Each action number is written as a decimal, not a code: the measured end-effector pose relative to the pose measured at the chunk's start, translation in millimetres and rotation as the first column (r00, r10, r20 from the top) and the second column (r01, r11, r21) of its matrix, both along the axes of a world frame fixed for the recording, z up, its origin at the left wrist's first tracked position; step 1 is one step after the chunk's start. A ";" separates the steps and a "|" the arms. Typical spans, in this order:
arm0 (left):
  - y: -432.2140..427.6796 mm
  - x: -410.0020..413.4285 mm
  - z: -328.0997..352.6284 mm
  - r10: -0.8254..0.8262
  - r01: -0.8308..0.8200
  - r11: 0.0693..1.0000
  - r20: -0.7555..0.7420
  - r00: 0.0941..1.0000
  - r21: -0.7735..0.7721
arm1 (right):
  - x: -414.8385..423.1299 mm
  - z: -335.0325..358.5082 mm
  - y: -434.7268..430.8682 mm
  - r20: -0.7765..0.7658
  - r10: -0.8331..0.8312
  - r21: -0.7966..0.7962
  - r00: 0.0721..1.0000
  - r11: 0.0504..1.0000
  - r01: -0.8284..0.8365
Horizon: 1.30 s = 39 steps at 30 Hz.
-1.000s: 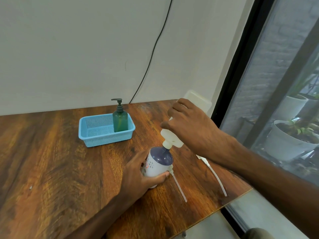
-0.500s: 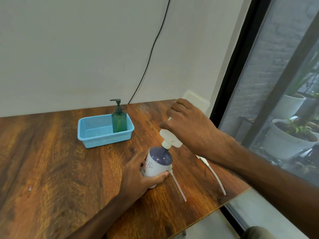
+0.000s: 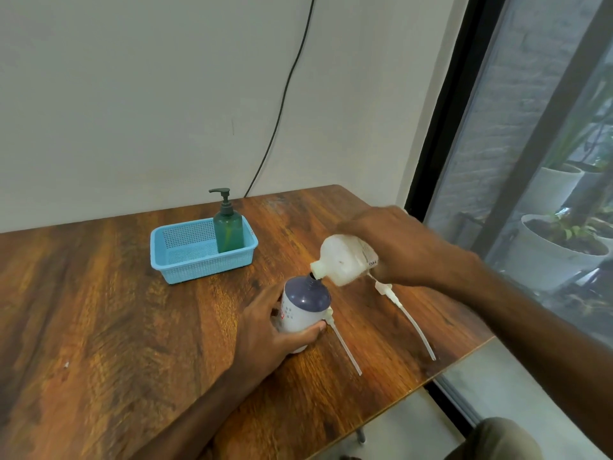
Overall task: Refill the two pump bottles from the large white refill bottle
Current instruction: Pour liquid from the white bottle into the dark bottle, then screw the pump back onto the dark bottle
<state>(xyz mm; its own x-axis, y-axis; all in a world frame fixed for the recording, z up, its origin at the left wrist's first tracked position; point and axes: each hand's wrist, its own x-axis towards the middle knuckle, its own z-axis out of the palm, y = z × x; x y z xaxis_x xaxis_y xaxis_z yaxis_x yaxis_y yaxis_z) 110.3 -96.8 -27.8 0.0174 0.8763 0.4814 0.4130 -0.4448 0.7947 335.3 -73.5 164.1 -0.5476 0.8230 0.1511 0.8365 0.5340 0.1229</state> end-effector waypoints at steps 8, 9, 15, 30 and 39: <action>-1.2 -3.0 6.6 0.020 -0.019 1.000 0.020 1.000 -0.017 | 47.0 -73.0 -16.0 -0.429 -0.344 -0.305 0.835 0.925 0.225; -0.7 -3.6 8.0 0.030 -0.030 0.999 0.019 0.999 -0.021 | 49.2 -82.3 -17.3 -0.478 -0.402 -0.341 0.781 0.904 0.257; 1.6 -6.6 12.3 0.118 -0.119 0.992 -0.033 0.992 -0.040 | 52.4 -119.5 -33.3 -0.626 -0.547 -0.453 0.555 0.835 0.311; 1.6 -6.1 24.9 0.194 -0.252 0.951 -0.286 0.938 -0.181 | 55.1 -148.2 -53.0 -0.764 -0.518 -0.476 0.384 0.855 0.205; -23.8 11.0 40.3 0.464 -0.441 0.884 -0.387 0.797 0.153 | 87.0 -153.3 -60.3 -0.842 -0.434 -0.452 0.321 0.892 0.020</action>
<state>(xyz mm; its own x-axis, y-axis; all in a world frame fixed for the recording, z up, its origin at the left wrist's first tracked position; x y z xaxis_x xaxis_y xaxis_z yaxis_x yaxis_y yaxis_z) 121.3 -120.6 12.5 -0.1736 0.8067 0.5648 0.8537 -0.1627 0.4948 422.3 -133.8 10.8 -0.0165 0.9909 0.1338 0.3953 0.1294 -0.9094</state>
